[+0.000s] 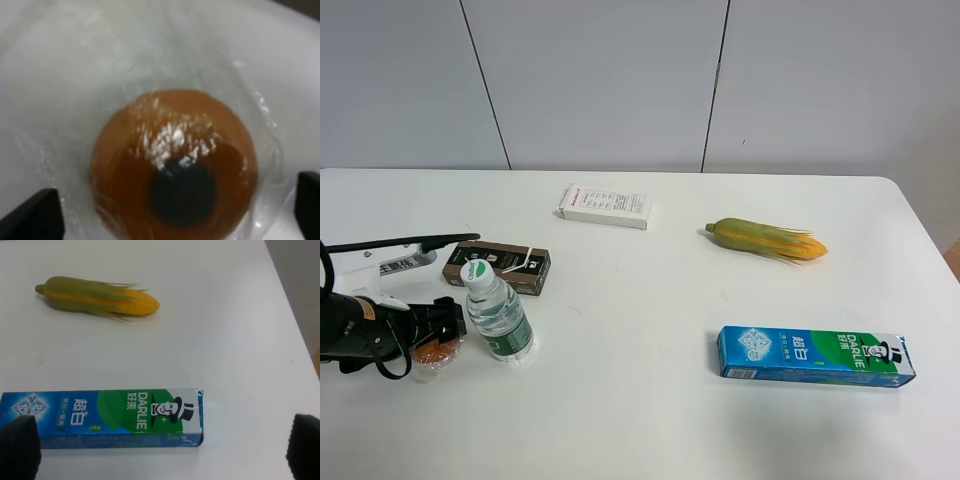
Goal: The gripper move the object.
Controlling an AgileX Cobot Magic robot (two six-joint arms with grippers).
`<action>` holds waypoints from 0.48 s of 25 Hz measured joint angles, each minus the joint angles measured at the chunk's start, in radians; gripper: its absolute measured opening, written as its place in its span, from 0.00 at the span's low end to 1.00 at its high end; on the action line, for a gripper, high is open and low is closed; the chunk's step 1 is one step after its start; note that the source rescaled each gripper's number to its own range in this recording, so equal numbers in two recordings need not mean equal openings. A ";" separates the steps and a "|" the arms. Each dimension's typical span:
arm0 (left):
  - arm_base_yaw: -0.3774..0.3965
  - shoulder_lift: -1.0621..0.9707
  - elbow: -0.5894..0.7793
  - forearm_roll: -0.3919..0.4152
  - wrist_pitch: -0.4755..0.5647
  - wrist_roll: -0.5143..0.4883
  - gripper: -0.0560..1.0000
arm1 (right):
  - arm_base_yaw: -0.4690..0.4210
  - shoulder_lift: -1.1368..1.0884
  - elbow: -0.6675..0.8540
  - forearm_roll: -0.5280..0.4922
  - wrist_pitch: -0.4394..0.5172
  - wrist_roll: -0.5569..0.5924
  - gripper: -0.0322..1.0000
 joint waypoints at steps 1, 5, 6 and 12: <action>0.000 0.000 0.000 0.000 -0.005 0.000 0.94 | 0.000 0.000 0.000 0.000 0.000 0.000 1.00; 0.000 0.000 0.000 0.001 -0.008 -0.002 0.99 | 0.000 0.000 0.000 0.000 0.000 0.000 1.00; 0.000 0.000 0.000 0.001 -0.007 -0.003 0.99 | 0.000 0.000 0.000 0.000 0.000 0.000 1.00; 0.000 -0.091 -0.002 0.009 0.059 -0.004 0.99 | 0.000 0.000 0.000 0.000 0.000 0.000 1.00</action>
